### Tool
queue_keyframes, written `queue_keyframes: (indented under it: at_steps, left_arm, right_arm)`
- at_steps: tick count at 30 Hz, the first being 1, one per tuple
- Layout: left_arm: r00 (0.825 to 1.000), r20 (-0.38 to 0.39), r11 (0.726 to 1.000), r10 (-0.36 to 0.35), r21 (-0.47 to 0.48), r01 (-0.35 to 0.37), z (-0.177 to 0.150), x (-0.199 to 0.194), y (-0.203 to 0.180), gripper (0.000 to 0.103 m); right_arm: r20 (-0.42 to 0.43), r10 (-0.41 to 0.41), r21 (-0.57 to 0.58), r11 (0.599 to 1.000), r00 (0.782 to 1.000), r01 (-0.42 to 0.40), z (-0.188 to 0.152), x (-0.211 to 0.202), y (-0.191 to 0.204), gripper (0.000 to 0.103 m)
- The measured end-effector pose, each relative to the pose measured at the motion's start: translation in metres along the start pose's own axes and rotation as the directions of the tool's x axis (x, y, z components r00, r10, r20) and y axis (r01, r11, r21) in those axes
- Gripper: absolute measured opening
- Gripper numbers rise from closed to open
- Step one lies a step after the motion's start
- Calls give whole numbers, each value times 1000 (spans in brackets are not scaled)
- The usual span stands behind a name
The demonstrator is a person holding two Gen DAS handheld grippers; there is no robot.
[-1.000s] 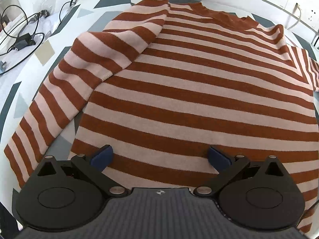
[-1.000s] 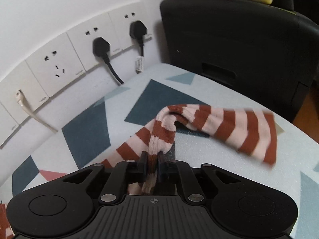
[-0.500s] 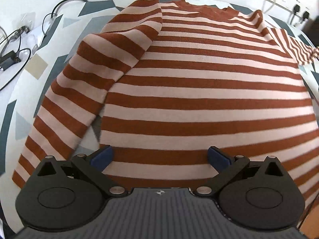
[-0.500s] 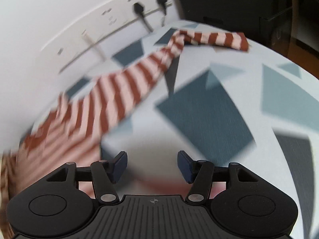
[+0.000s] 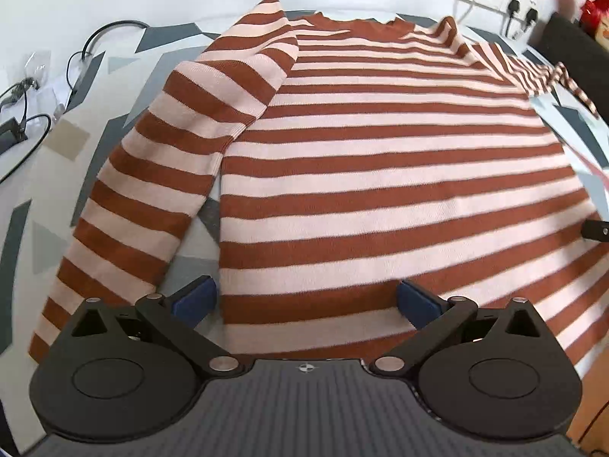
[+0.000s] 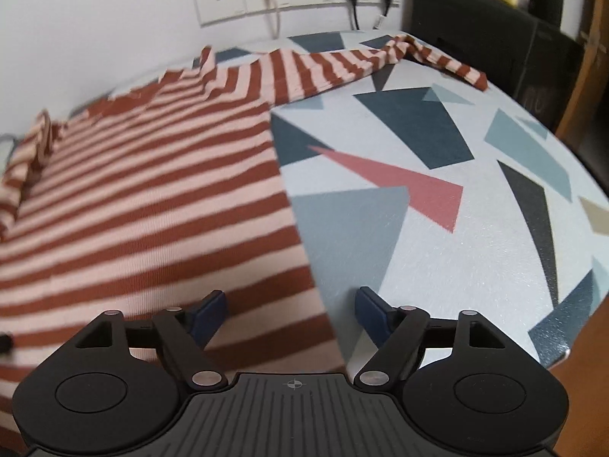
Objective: Fold clothes
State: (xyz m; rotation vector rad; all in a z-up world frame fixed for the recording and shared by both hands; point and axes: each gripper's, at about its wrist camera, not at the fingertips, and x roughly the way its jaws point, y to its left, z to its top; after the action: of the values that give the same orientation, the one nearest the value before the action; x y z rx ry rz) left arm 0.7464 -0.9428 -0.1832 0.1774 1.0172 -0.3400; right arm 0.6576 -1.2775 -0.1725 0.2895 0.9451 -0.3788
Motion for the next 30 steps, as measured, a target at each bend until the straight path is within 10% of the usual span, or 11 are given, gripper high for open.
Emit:
queue_keyframes:
  at_steps: [2, 20, 22, 27, 30]
  left_arm:
    - [1000, 4, 1000, -9, 15, 9, -3, -1, 1, 103]
    - [996, -89, 998, -25, 55, 30, -11, -9, -1, 103]
    - [996, -86, 996, -35, 73, 42, -15, -12, -2, 97]
    - [993, -93, 990, -66, 115, 76, -14, -21, -6, 68]
    - [992, -84, 984, -93, 146, 104, -15, -28, -12, 37]
  right_arm:
    - [-47, -14, -37, 999, 999, 13, -3, 4, 11, 102]
    - [-47, -36, -7, 999, 998, 35, -5, 6, 15, 101]
    - [-18, -19, -27, 999, 1000, 18, -8, 0, 15, 88]
    - [4, 55, -50, 997, 998, -55, -13, -16, 16, 15]
    - [0, 84, -15, 996, 996, -84, -13, -18, 10, 11]
